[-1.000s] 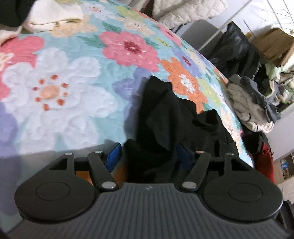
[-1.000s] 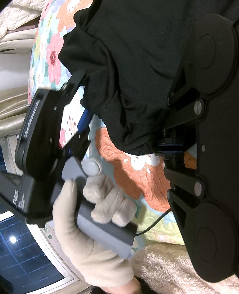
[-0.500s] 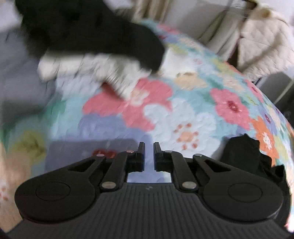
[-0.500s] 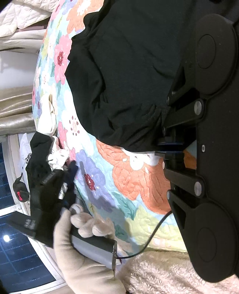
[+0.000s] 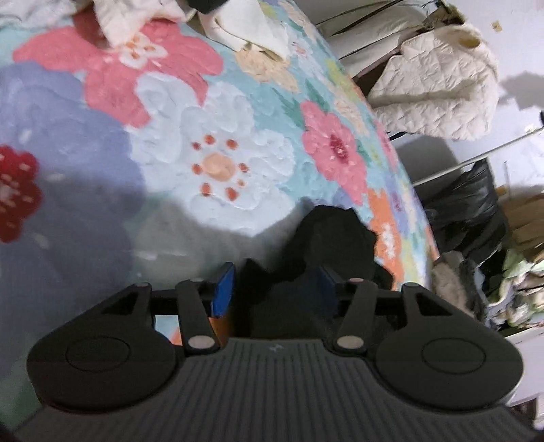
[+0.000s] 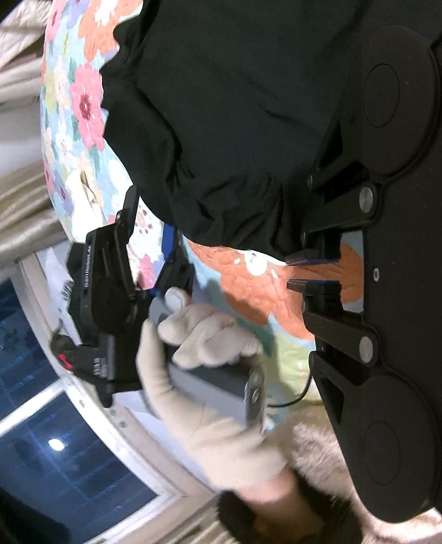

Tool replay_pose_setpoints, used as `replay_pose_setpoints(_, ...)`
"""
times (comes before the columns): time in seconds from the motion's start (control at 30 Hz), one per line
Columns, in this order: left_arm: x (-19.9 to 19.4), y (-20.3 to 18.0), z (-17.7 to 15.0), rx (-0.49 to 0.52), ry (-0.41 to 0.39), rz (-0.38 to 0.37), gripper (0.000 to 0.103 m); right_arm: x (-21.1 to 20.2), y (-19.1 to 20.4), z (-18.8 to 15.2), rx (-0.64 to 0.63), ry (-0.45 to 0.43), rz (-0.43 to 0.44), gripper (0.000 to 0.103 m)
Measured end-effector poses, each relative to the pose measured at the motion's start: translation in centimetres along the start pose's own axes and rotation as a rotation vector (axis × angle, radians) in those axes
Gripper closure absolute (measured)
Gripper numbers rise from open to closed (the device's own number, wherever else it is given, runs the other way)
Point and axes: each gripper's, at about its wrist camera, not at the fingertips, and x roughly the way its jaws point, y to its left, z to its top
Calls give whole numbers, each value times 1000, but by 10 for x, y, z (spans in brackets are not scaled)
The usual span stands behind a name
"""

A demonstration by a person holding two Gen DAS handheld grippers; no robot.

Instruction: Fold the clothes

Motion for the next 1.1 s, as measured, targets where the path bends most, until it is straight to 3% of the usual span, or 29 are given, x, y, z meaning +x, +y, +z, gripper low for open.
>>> replay_pose_setpoints(0.03,3,-1,0,10,3,-4,55,-5,-1,0,21,-14,-13,85)
replay_pose_setpoints(0.07,7,-3,0,23,6,-1,67,-9,-1,-1,36,-29,-26,73)
replay_pose_setpoints(0.1,10,-5,-1,45,13,8,87,-13,-1,-1,52,-44,-40,61)
replay_pose_setpoints(0.2,15,-1,0,53,19,-9,93,-14,-7,-1,115,-78,-85,56)
replay_pose_setpoints(0.37,-1,-5,5,74,-47,-27,95,22,-18,10,197,-125,-157,56)
replay_pose_setpoints(0.4,-10,-4,8,68,-81,-26,95,30,-14,12,170,-119,-177,86)
replay_pose_setpoints(0.43,-22,1,13,35,-123,-35,95,38,-4,13,104,-104,-211,96)
replay_pose_setpoints(0.5,-46,16,22,-26,-206,-18,95,52,18,14,-26,-74,-277,96)
replay_pose_setpoints(0.6,-65,36,28,-48,-259,116,97,67,50,9,-195,-43,-306,96)
replay_pose_setpoints(0.73,-58,55,33,-170,-232,78,97,76,69,0,-283,-36,-269,90)
replay_pose_setpoints(0.8,-53,50,35,-145,-233,97,97,71,68,0,-227,-52,-211,89)
replay_pose_setpoints(0.9,-46,44,37,-81,-218,120,97,62,66,-1,-146,-77,-130,75)
replay_pose_setpoints(1.1,-46,50,37,-123,-195,126,96,22,51,-13,38,-165,-144,69)
